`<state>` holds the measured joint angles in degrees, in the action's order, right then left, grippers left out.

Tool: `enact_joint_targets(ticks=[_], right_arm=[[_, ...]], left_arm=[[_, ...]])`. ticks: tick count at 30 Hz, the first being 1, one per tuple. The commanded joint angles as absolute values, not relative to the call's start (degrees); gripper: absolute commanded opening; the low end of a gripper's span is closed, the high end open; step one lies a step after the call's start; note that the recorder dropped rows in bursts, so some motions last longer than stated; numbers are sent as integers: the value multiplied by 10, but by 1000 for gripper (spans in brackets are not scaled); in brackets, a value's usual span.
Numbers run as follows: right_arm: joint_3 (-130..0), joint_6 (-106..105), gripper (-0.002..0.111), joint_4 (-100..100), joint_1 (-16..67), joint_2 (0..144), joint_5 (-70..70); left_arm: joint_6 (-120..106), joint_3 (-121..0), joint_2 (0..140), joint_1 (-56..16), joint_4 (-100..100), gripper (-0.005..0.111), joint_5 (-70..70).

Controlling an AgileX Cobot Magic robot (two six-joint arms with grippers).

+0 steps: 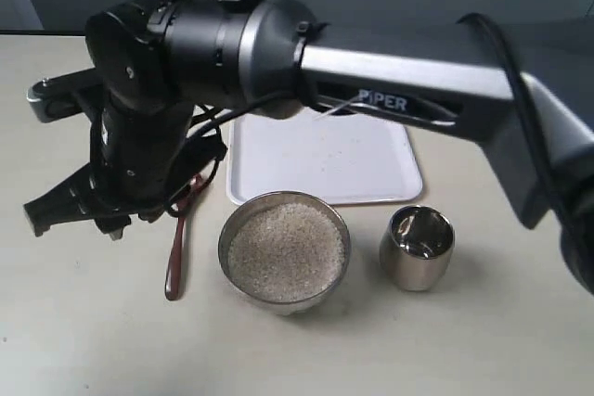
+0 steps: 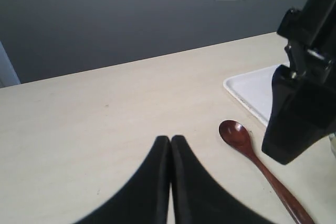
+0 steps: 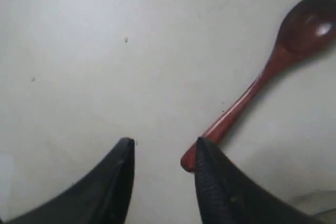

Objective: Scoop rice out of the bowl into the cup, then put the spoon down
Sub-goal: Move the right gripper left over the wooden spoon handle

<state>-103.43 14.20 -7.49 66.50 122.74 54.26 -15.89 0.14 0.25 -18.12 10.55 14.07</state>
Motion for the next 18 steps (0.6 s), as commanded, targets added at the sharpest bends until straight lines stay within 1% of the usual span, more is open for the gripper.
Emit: enact_joint_targets(ticks=[1,18], right_arm=[[-1053,153,38,-93,664,1251,552],[-1054,197,38,-71,664,1310,581]], left_arm=[[-156,0,0,-184,105,1,137],[-156,0,0,-184,106,1,137]])
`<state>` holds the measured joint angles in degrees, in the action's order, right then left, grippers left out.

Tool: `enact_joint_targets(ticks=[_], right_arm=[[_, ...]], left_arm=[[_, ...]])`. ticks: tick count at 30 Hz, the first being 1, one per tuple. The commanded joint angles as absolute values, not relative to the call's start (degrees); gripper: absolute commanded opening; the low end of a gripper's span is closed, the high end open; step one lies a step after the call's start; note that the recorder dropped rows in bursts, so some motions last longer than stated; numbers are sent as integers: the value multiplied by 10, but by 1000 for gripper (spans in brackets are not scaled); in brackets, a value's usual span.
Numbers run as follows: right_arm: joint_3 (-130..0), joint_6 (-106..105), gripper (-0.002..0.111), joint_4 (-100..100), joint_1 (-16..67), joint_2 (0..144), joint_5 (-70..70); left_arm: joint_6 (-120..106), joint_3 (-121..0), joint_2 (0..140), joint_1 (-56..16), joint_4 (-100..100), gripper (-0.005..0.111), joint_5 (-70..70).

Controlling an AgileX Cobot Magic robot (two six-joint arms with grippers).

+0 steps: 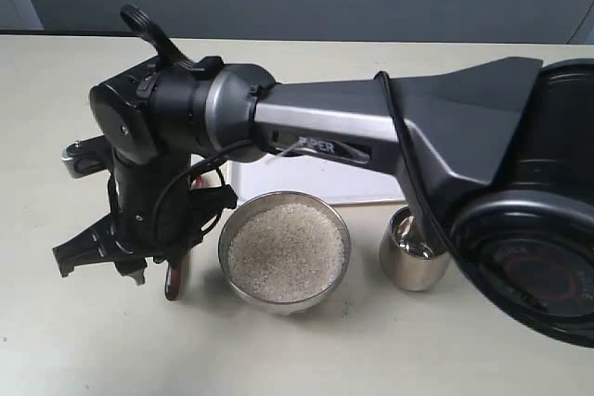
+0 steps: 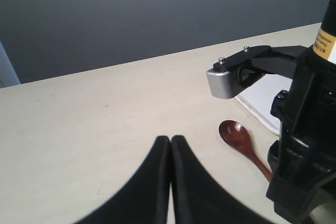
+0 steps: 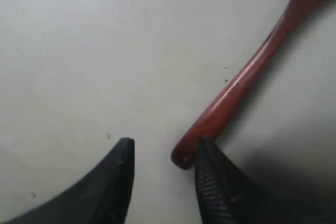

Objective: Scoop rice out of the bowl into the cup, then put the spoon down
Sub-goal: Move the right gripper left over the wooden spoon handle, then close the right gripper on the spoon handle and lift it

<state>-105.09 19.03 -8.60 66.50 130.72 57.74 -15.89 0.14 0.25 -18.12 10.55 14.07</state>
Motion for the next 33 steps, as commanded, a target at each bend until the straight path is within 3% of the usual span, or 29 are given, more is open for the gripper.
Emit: enact_joint_targets(ticks=[1,33], right_arm=[[-1054,200,38,-63,664,1312,578],[-1054,219,38,8,663,1329,543]], left_arm=[[-156,0,0,-184,106,1,137],[-156,0,0,-184,106,1,137]])
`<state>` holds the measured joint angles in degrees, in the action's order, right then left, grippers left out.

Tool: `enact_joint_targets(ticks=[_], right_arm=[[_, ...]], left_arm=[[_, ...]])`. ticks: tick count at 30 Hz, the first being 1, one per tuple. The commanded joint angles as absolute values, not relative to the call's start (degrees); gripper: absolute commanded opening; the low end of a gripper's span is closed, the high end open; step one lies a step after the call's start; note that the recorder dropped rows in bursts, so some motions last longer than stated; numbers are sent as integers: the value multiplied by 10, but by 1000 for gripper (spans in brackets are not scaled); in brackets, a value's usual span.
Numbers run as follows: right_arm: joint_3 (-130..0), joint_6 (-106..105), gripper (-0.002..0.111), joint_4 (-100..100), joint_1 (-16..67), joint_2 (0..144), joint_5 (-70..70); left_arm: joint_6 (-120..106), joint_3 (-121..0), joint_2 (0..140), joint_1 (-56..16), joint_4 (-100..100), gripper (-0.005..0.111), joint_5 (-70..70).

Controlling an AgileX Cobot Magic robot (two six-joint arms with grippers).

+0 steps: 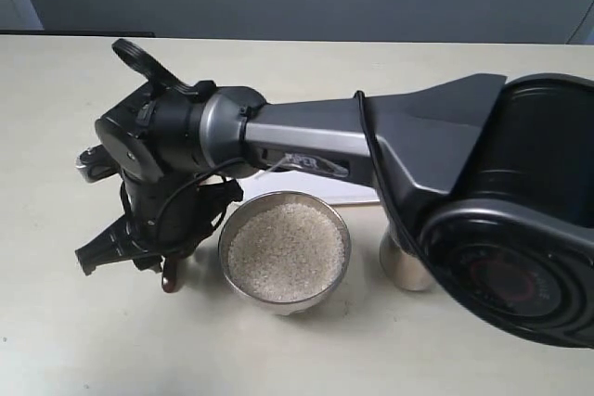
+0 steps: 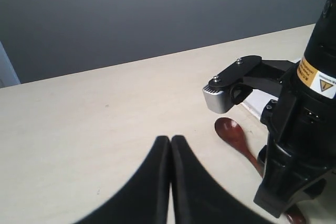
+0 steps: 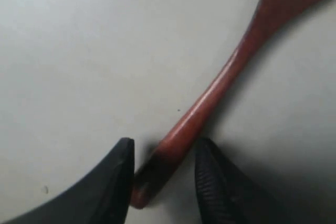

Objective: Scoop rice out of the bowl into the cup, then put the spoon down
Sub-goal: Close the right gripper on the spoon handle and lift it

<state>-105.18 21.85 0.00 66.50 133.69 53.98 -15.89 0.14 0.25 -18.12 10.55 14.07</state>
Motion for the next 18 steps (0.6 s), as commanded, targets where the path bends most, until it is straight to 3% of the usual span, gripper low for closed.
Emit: enact_joint_targets(ticks=[1,12,14,18], right_arm=[[-1054,219,38,10,663,1329,543],[-1054,227,37,-6,663,1362,542],[-1054,227,31,-10,663,1363,542],[-1054,212,-1,-10,663,1362,550]], left_arm=[[-156,0,0,-184,106,1,137],[-156,0,0,-184,106,1,137],[-156,0,0,-184,106,1,137],[-156,0,0,-184,106,1,137]])
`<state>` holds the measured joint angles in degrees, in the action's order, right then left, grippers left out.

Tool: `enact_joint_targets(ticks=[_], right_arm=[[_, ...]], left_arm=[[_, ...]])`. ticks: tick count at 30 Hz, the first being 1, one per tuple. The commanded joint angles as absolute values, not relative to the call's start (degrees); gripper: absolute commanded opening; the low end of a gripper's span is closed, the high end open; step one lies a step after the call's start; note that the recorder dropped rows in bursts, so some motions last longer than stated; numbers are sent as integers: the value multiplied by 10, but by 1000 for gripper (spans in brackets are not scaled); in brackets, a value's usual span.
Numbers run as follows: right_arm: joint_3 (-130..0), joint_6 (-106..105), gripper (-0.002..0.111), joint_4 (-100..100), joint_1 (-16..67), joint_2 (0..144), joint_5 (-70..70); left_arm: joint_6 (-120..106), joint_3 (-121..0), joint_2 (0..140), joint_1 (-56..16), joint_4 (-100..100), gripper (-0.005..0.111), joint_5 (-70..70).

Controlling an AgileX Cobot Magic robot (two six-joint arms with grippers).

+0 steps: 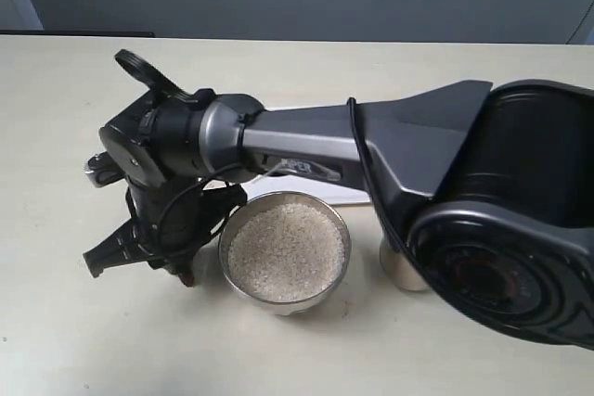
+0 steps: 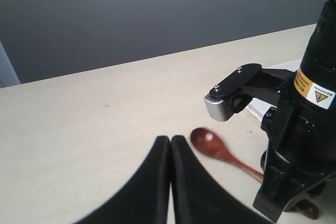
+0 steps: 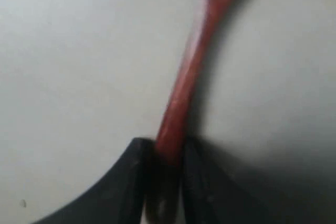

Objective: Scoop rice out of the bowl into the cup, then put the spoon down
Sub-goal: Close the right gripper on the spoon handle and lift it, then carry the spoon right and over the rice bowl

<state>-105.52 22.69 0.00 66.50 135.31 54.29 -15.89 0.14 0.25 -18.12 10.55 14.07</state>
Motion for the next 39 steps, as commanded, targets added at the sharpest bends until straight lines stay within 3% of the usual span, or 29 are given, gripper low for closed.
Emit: enact_joint_targets(ticks=[1,11,28,39], right_arm=[[-1054,191,0,-10,663,1359,554],[-1054,24,-1,25,663,1267,610],[-1048,-68,-1,176,660,1065,700],[-1010,-82,-1,216,660,1033,700]], left_arm=[[-156,0,0,-184,106,1,137],[-156,0,0,-184,106,1,137],[-156,0,0,-184,106,1,137],[-156,0,0,-184,106,1,137]])
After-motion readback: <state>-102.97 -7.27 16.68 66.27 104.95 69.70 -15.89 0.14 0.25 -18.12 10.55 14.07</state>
